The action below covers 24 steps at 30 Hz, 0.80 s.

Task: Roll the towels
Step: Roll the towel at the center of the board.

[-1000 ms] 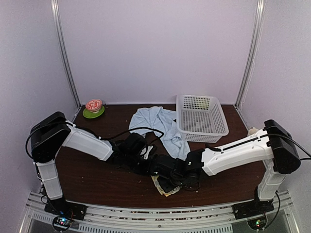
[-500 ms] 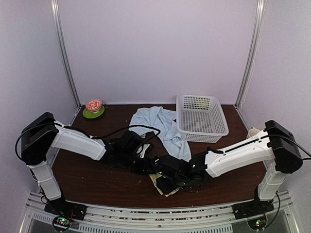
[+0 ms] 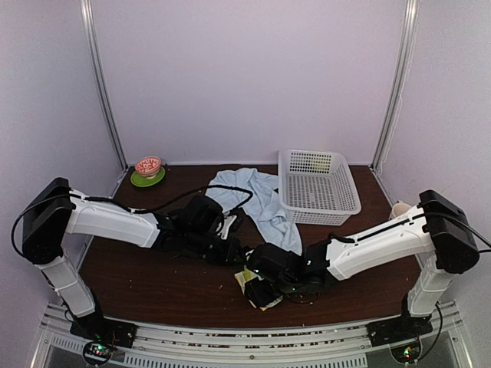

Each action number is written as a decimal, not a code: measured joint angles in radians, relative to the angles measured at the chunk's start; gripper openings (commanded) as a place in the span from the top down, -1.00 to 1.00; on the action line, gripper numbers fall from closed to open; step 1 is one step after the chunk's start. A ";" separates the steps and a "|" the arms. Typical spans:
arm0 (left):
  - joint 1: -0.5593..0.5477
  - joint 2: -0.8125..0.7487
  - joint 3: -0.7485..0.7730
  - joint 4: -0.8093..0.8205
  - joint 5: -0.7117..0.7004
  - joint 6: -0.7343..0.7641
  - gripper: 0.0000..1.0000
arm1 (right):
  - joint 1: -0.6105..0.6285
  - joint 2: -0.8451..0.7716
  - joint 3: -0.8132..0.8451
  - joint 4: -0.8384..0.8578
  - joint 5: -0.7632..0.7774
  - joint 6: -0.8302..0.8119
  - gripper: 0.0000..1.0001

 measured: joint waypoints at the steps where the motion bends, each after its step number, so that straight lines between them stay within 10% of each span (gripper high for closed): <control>1: 0.000 0.006 0.009 0.000 0.005 0.000 1.00 | 0.000 0.000 0.000 0.001 -0.001 0.000 -0.05; 24: 0.013 0.159 0.061 0.113 0.103 -0.028 1.00 | -0.017 -0.016 -0.013 -0.014 -0.018 0.038 -0.11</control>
